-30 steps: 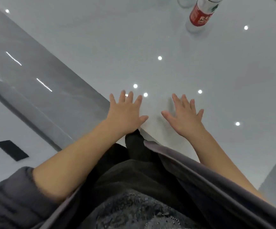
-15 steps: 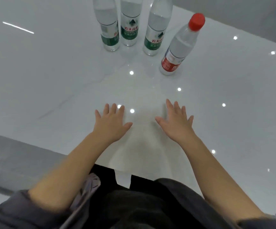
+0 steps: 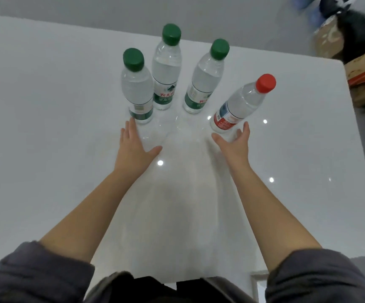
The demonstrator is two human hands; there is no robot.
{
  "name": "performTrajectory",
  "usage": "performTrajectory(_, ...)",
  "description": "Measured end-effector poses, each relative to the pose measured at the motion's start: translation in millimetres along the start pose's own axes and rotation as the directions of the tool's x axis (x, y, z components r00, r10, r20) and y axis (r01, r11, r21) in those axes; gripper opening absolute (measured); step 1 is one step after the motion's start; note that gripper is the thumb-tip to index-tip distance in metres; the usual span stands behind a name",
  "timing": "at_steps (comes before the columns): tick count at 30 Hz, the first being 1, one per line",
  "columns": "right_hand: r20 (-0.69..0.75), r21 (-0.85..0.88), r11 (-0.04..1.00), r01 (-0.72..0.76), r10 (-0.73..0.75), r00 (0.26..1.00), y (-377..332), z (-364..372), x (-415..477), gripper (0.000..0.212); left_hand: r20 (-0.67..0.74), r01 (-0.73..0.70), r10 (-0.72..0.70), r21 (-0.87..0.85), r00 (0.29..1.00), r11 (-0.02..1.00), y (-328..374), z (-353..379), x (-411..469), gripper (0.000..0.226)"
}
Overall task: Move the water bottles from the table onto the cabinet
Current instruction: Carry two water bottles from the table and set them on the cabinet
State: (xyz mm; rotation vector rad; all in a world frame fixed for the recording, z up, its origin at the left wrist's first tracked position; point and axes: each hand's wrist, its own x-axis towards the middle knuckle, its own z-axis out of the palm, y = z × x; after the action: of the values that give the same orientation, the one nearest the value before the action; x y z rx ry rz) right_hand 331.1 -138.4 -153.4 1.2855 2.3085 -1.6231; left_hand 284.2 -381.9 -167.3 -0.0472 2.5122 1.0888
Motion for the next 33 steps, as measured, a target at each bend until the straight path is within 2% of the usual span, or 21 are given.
performTrajectory(3,-0.074,0.095,0.992,0.085,-0.078,0.994,-1.7,10.2,14.6,0.107,-0.136,-0.072,0.038,-0.259,0.99,0.963,2.1,-4.7,27.4,0.106)
performTrajectory(6,-0.146,0.14,0.976,0.167,-0.146,0.978,-4.9,17.7,28.8,0.088,-0.212,-0.109,0.028,-0.378,0.977,0.919,11.8,-7.7,49.1,0.098)
performTrajectory(8,-0.189,0.162,0.966,0.2,-0.169,0.967,-7.5,19.9,36.3,0.074,-0.222,-0.068,-0.026,-0.405,0.975,0.912,20.1,-10.9,59.3,0.086)
performTrajectory(12,-0.212,0.151,0.965,0.213,-0.179,0.961,-7.1,16.6,37.8,0.063,-0.202,-0.032,-0.04,-0.344,0.979,0.939,21.8,-15.6,64.2,0.067)
performTrajectory(21,-0.126,0.125,0.975,0.181,-0.166,0.978,46.8,14.4,-21.1,0.065,-0.119,-0.044,0.01,-0.291,0.993,0.956,-4.8,6.7,4.0,0.069)
performTrajectory(28,-0.143,0.154,0.972,0.179,-0.157,0.977,48.1,16.7,-28.5,0.06,-0.033,-0.081,0.076,-0.231,0.997,0.969,-5.5,1.4,4.6,0.063)
performTrajectory(33,-0.191,0.213,0.967,0.142,-0.101,0.976,70.4,0.7,-68.0,0.054,0.066,-0.105,0.121,-0.206,0.99,0.973,9.7,16.3,-31.3,0.057)
